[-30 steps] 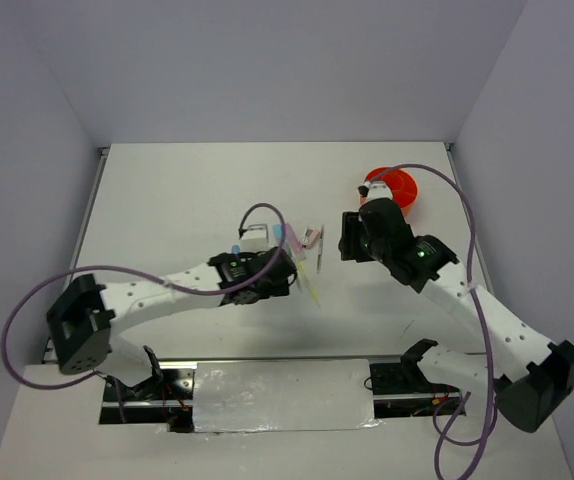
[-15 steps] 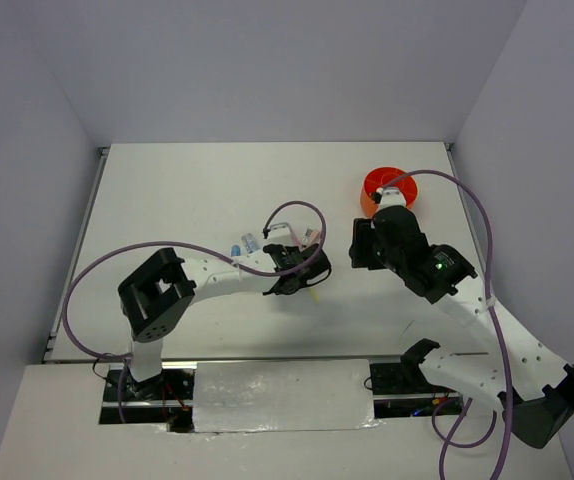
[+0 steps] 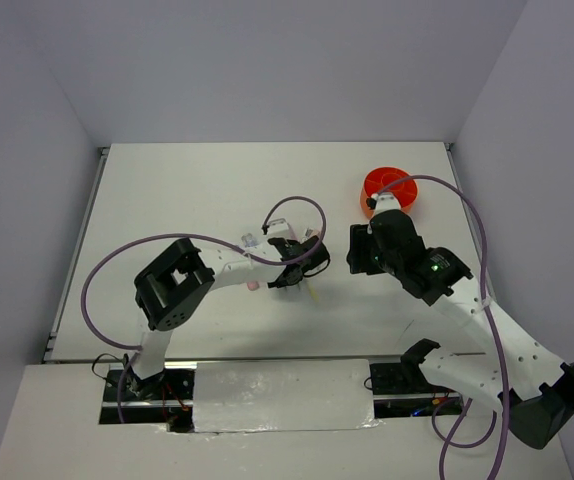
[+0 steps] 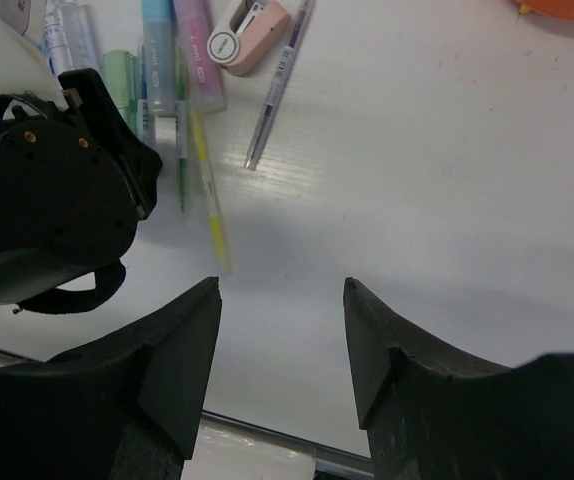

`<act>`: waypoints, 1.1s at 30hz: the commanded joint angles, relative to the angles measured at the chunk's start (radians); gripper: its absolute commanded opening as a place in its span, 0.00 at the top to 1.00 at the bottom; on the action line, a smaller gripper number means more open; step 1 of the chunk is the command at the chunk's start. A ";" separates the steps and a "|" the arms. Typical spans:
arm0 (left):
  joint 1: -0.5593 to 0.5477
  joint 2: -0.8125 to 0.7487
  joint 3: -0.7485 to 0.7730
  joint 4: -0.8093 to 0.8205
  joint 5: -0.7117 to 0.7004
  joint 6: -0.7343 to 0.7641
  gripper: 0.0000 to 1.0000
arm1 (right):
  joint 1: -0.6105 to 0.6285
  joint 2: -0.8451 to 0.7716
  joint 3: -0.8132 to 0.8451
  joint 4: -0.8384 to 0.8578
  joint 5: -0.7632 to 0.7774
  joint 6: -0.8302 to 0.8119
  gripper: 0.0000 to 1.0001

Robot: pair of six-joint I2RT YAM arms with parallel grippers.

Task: Sort the stationery into containers
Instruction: Pick up the pen from the center of the board.

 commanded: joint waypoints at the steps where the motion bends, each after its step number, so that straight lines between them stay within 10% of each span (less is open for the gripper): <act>1: 0.004 0.007 0.013 0.030 0.014 0.011 0.50 | -0.004 -0.003 0.003 0.043 -0.020 -0.016 0.40; 19: -0.010 -0.012 -0.119 0.101 0.105 -0.004 1.00 | -0.004 -0.064 0.000 0.048 -0.046 -0.017 0.40; 33: -0.128 -0.237 -0.129 0.004 -0.058 -0.032 1.00 | -0.007 -0.098 -0.049 0.156 -0.017 0.064 0.40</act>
